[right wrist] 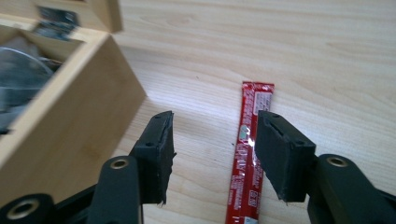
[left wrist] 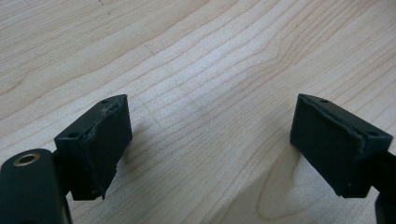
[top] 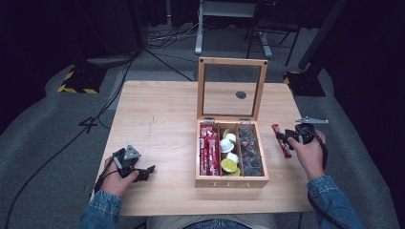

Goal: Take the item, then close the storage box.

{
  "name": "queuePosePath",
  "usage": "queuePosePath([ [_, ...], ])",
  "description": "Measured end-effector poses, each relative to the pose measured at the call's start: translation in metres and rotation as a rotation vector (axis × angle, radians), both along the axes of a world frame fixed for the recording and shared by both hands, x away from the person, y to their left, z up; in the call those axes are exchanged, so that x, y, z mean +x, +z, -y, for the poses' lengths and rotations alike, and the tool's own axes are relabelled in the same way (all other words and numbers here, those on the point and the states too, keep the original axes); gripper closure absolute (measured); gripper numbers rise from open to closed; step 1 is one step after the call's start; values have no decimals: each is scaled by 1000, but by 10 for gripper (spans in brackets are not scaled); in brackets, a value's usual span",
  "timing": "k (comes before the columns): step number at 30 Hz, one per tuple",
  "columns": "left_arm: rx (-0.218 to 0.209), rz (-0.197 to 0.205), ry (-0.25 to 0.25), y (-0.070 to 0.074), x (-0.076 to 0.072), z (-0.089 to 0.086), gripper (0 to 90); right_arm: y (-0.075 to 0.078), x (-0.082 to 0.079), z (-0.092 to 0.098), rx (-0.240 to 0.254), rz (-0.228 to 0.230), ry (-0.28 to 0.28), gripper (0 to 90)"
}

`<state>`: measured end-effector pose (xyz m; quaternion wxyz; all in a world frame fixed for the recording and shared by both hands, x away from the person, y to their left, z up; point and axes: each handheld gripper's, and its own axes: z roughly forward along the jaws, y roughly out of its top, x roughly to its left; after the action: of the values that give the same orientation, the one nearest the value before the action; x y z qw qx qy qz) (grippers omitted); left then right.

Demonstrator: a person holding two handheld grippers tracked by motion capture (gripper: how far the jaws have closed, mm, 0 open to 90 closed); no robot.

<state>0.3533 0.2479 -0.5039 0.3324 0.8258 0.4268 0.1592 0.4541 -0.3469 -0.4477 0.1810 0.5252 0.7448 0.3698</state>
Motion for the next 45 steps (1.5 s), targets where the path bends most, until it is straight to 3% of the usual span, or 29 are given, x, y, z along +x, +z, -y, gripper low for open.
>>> queuePosePath([
  [10,0,1,5,0,-3,2,131,29,-37,-2,41,87,103,429],
  [11,-1,0,5,0,-3,2,131,35,-49,-2,45,106,132,427],
  [22,0,2,5,0,-3,4,122,45,-80,-6,58,134,235,432],
  [27,3,-1,2,0,-3,5,122,54,-71,-14,90,160,241,434],
  [33,5,2,-3,0,-2,5,122,77,-52,-34,90,205,274,434],
  [45,1,1,-1,0,-2,6,120,123,5,-59,75,283,260,434],
])
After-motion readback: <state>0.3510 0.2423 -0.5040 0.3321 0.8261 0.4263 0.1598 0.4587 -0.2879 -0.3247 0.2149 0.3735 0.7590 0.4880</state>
